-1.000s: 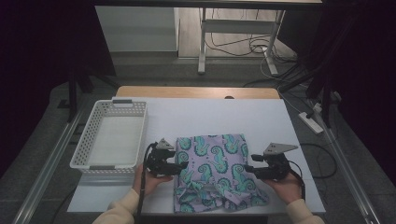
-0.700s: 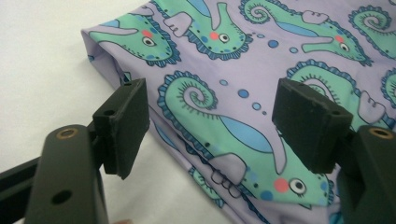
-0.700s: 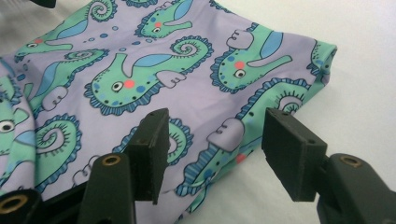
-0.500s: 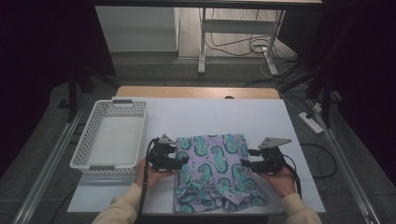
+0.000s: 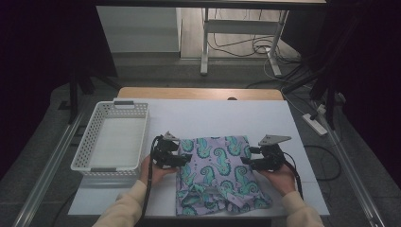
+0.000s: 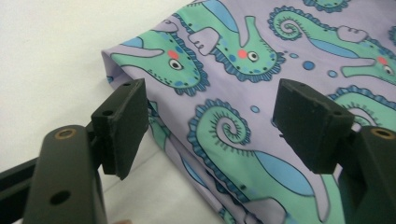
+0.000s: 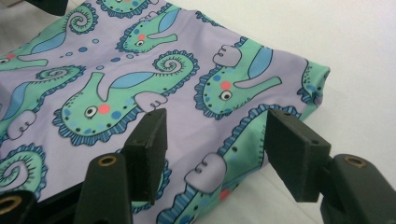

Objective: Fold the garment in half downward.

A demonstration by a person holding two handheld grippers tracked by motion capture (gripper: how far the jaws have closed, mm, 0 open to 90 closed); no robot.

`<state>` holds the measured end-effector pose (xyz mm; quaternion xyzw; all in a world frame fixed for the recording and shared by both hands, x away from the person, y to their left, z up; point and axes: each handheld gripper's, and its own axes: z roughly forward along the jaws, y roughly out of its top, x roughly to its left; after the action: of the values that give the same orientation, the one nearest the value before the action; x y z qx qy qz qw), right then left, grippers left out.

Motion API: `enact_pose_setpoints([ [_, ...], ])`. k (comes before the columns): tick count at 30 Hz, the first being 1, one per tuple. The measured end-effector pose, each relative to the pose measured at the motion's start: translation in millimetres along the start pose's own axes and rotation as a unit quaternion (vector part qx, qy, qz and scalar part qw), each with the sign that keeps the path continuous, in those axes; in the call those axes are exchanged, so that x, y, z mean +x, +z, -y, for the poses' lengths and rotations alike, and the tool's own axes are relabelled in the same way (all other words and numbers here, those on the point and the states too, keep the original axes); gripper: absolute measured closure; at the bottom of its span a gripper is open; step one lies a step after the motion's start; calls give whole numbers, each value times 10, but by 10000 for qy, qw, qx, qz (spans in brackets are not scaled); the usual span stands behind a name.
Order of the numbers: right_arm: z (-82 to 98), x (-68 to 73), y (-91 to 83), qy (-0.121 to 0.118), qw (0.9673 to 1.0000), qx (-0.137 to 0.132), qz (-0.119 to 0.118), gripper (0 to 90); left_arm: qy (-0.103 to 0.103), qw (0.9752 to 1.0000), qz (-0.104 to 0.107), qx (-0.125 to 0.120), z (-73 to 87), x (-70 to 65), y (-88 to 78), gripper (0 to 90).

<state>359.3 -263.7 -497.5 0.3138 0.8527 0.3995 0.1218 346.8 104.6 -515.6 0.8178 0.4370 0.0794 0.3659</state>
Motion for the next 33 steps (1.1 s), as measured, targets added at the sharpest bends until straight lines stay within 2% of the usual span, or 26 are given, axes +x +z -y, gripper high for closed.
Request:
enact_pose_setpoints([
  [7,-86,-98,121,105,9999,-10,43,384,-35,9999,-134,85,-66,77,113,263],
  [10,-123,-143,169,110,9999,-23,101,381,-84,9998,-178,101,-86,111,161,259],
  [13,-148,-190,214,137,9997,24,179,371,-246,9995,-163,69,-100,157,207,254],
  [17,-179,-260,266,172,9995,60,277,351,-278,9993,-244,61,-127,212,239,246],
  [19,-192,-300,296,263,9993,65,253,347,-295,9992,-284,40,-137,245,254,247],
  [29,-247,-464,417,452,9984,222,268,286,-360,9988,-282,148,-223,369,358,228],
  [33,-243,-505,475,422,9983,301,267,284,-403,9986,-277,200,-210,412,380,223],
])
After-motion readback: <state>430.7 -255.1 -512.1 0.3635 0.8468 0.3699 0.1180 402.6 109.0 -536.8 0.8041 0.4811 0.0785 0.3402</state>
